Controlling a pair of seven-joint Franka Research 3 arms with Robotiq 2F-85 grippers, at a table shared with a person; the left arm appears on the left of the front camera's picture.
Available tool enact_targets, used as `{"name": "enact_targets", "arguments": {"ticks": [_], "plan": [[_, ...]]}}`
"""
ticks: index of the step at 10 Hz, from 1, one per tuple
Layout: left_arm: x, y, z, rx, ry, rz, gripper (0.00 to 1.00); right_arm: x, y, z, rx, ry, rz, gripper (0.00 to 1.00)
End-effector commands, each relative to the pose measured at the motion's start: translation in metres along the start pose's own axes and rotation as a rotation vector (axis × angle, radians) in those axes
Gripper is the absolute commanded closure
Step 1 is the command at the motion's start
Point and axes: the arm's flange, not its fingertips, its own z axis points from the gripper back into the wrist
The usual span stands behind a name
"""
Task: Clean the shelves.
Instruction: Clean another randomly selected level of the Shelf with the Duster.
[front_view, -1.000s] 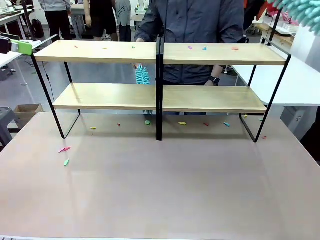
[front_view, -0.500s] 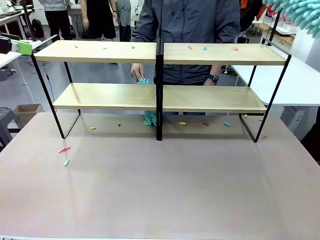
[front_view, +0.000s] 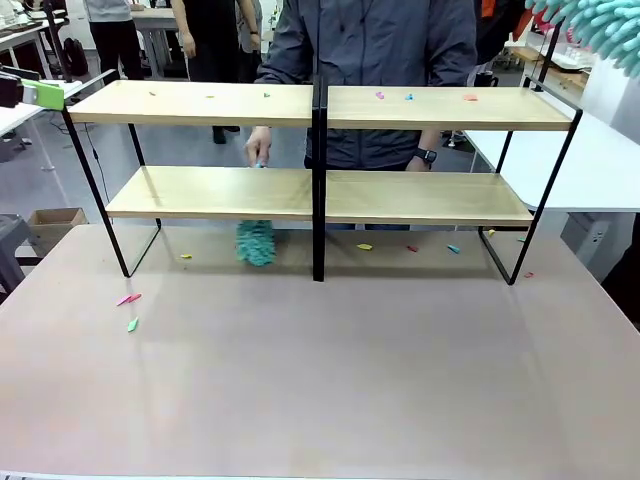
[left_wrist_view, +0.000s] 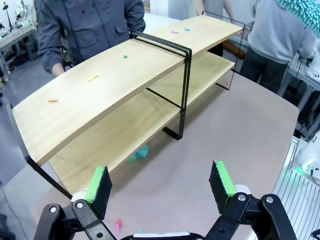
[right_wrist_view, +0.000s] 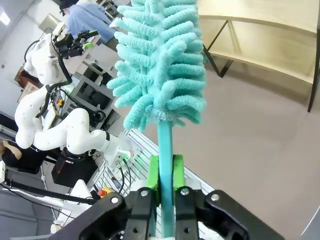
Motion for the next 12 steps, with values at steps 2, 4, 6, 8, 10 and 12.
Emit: {"name": "enact_targets", "arguments": {"ticks": [2, 4, 6, 8, 10, 12], "plan": [[-0.001, 0.0, -0.001, -0.005, 0.0, 0.006, 0.0, 0.0, 0.003, 0.0, 0.012, -0.007, 0.006, 0.87], [-0.001, 0.0, -0.001, -0.005, 0.0, 0.006, 0.0, 0.0, 0.003, 0.0, 0.012, -0.007, 0.006, 0.87], [-0.001, 0.0, -0.001, -0.005, 0.0, 0.006, 0.0, 0.0, 0.0, 0.0, 0.0, 0.0, 0.0, 0.87], [-0.001, 0.0, -0.001, -0.005, 0.0, 0.006, 0.0, 0.001, 0.01, -0.053, -0.061, 0.138, 0.123, 0.87], [-0.001, 0.0, -0.001, -0.005, 0.0, 0.006, 0.0, -0.022, 0.013, -0.077, -0.066, 0.211, 0.161, 0.87], [-0.001, 0.0, -0.001, -0.005, 0.0, 0.006, 0.0, -0.01, 0.015, -0.078, -0.052, 0.205, 0.111, 0.87]]}}
